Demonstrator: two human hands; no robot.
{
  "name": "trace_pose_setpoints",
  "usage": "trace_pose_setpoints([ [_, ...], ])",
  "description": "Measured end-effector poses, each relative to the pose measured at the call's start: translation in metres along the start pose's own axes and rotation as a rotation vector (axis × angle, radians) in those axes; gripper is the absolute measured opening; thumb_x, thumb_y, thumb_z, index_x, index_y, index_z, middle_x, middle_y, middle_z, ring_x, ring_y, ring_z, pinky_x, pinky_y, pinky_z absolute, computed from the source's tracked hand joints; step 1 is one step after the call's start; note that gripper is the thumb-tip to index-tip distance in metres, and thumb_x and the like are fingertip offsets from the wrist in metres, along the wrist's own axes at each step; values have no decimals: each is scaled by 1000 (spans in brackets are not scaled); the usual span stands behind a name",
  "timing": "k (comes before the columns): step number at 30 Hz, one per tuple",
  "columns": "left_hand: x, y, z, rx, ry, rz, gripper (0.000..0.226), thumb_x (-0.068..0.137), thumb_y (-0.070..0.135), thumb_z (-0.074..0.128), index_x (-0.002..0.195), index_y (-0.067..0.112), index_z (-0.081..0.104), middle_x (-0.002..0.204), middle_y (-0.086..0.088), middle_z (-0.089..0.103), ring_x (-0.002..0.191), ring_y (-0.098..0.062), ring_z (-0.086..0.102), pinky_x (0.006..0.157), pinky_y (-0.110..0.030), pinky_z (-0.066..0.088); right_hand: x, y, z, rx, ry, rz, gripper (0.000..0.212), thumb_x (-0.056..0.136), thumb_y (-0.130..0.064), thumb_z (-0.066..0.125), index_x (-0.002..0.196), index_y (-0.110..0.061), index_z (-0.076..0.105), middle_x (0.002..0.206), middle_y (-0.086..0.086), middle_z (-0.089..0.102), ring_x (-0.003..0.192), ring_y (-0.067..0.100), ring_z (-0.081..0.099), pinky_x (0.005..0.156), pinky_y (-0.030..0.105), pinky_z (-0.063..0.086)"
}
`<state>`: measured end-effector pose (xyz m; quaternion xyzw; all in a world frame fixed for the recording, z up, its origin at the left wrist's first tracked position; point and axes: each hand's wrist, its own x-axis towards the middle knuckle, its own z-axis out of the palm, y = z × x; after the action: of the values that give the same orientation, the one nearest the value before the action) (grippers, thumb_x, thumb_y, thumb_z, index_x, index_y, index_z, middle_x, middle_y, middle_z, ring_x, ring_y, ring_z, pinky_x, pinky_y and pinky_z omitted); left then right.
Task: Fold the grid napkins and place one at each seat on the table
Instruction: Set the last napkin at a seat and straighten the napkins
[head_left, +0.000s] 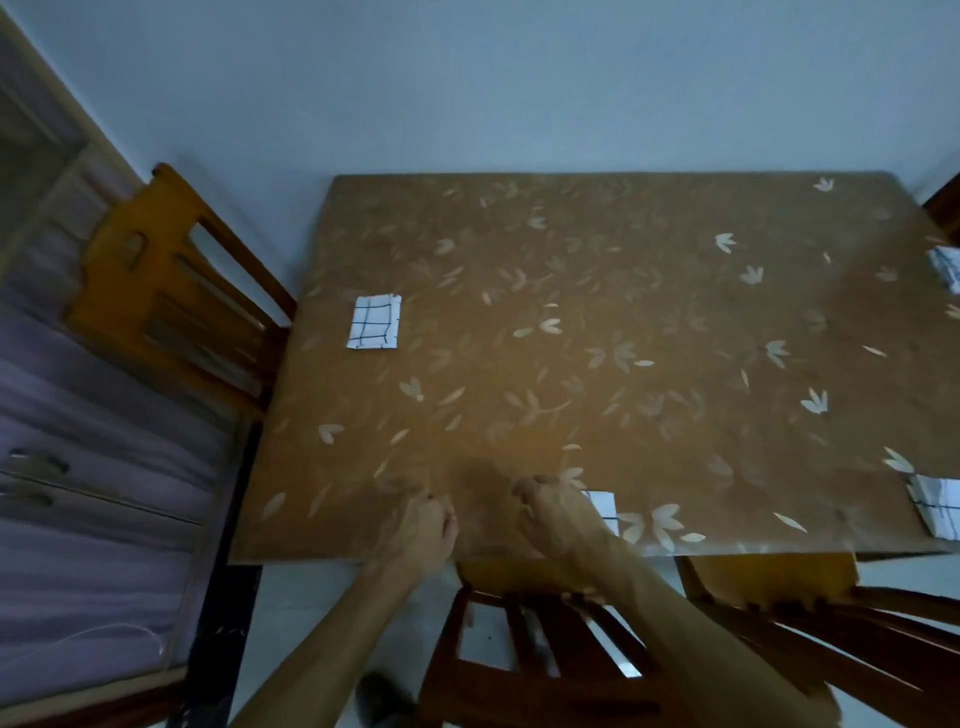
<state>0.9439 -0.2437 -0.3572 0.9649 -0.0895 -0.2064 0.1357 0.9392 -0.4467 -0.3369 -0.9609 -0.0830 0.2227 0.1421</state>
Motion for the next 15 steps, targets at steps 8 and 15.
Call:
trace_pose_setpoints([
  [8, -49, -124, -81, -129, 128, -43, 19, 97, 24, 55, 97, 18, 73, 99, -3, 74, 93, -21, 69, 67, -21, 41, 12, -135, 3, 140, 55, 34, 42, 90, -25, 50, 130, -18, 60, 119, 5, 69, 104, 26, 67, 86, 38, 56],
  [15, -74, -213, -123, -246, 164, -74, 16, 97, 32, 56, 97, 26, 71, 99, 2, 74, 91, -18, 68, 75, -31, 57, 29, -239, -6, 196, 72, 34, 38, 91, -20, 51, 126, -18, 63, 116, 4, 73, 105, 23, 68, 90, 34, 56],
])
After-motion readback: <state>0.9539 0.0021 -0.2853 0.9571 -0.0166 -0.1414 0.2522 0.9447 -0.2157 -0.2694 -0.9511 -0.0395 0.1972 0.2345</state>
